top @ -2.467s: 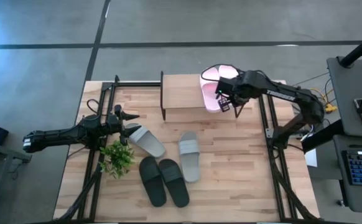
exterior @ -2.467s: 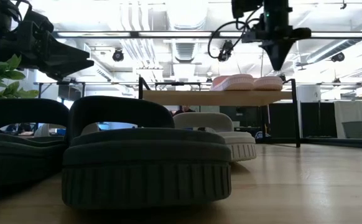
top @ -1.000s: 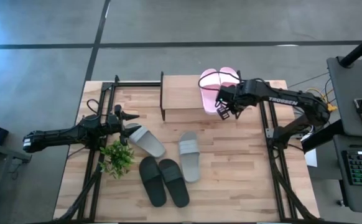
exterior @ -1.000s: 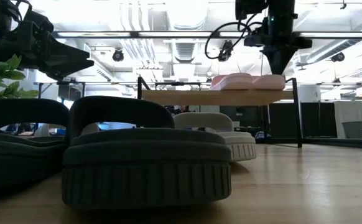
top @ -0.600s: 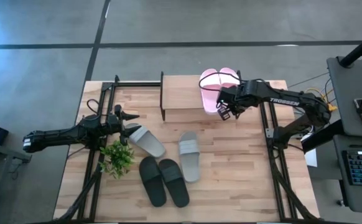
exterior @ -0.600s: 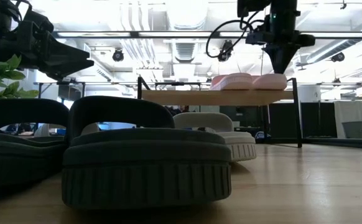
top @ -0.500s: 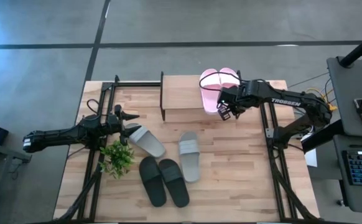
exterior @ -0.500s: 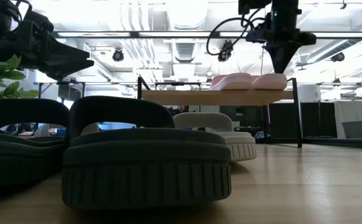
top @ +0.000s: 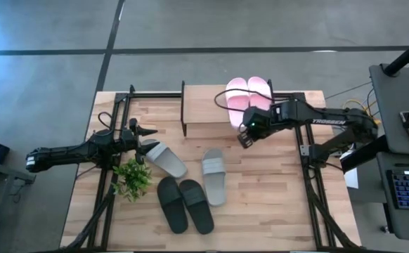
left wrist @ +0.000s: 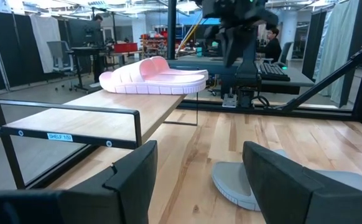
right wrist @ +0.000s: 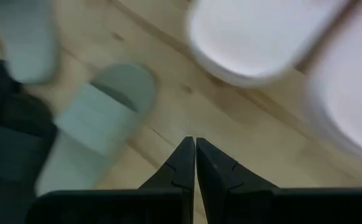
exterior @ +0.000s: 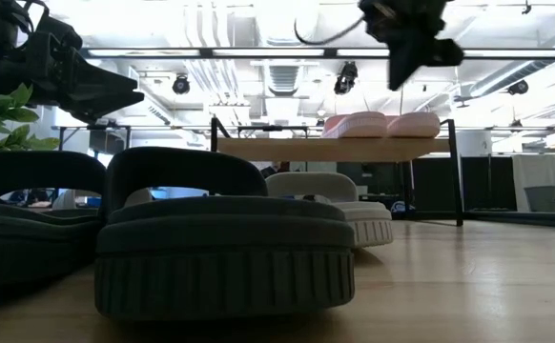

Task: Pick and place slides into the shelf
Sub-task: Adjust the pink slides on the shelf

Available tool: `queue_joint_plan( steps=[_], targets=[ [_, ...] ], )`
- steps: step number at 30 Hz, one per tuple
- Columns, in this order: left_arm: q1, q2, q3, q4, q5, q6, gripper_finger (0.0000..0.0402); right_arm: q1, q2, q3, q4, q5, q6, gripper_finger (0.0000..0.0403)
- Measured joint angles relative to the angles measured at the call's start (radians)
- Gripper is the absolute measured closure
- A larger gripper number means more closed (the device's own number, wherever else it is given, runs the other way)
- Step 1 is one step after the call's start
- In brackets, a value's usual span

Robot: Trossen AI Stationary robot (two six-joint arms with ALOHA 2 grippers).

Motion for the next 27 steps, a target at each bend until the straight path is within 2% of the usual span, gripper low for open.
queue_joint_plan(
  steps=[4,12,22,27],
  targets=[
    [0.000,0.000,0.000,0.000,0.000,0.000,0.0178,0.010,0.036,0.000,0.084,0.000,0.001,0.0394],
    [0.000,0.000,0.000,0.000,0.000,0.000,0.0178,0.010,0.112,0.000,0.095,-0.028,-0.002,0.0394],
    [0.000,0.000,0.000,0.000,0.000,0.000,0.0178,0.007,0.133,0.000,0.145,0.052,-0.002,0.0394],
    [0.000,0.000,0.000,0.000,0.000,0.000,0.0178,-0.009,0.133,0.000,0.146,0.055,0.005,0.0394]
  ],
)
